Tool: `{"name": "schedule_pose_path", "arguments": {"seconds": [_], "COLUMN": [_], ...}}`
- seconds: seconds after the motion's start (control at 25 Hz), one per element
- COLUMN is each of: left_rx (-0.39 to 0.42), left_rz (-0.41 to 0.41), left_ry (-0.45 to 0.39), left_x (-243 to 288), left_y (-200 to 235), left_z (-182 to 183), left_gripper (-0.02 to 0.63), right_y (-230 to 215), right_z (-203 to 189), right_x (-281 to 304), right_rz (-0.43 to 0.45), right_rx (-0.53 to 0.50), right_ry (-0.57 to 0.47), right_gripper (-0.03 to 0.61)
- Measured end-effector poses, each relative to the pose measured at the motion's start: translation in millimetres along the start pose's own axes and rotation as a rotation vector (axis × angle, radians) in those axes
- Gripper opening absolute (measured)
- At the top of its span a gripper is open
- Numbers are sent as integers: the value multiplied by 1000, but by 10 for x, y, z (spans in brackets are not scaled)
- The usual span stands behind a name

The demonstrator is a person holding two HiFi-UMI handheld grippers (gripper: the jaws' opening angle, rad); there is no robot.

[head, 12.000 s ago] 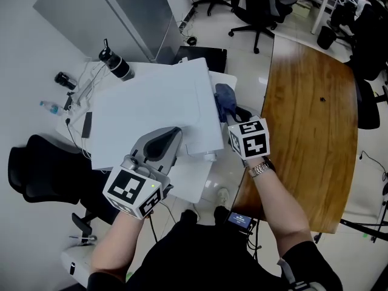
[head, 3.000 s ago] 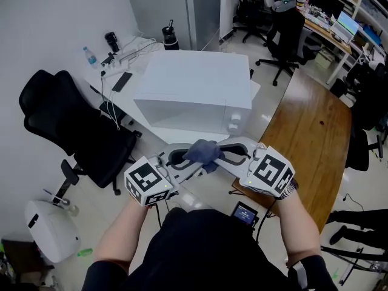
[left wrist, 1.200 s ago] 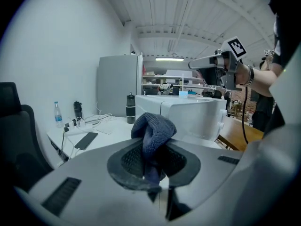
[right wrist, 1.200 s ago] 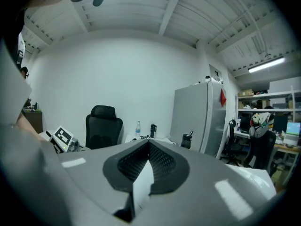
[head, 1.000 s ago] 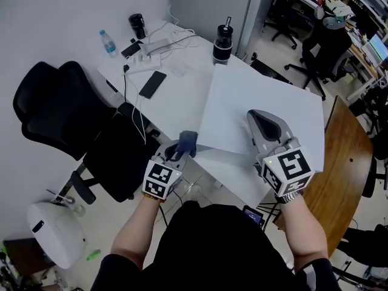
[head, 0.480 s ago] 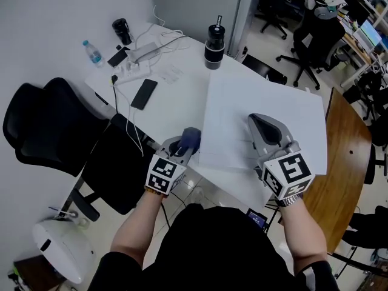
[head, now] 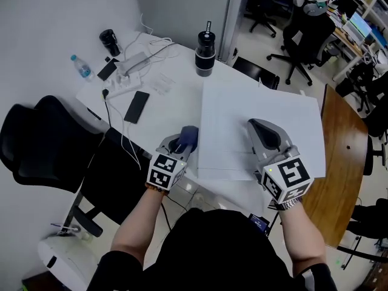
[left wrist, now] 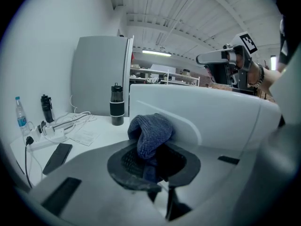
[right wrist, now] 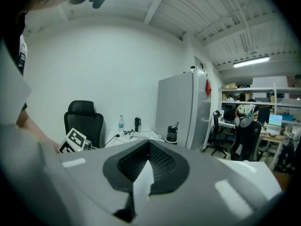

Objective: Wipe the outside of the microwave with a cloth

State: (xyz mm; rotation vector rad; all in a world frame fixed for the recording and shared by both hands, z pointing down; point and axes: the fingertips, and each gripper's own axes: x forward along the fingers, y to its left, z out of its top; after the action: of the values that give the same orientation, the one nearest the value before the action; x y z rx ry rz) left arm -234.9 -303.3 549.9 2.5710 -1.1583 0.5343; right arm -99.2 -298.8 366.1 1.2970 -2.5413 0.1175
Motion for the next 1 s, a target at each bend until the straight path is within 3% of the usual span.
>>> {"name": "schedule_pose_path", "arguments": {"seconds": [1.0], "left_rx": [-17], "left_rz": [2], "left_ry": [49], "left_x": [677], "left_y": [543], "left_z": [161], "left_gripper": [55], "right_y": [-491], "right_z": [-58], "right_x": [-58], "right_rz": [-138], "right_rx": [29], "right_ry": [16], "right_gripper": [2]}}
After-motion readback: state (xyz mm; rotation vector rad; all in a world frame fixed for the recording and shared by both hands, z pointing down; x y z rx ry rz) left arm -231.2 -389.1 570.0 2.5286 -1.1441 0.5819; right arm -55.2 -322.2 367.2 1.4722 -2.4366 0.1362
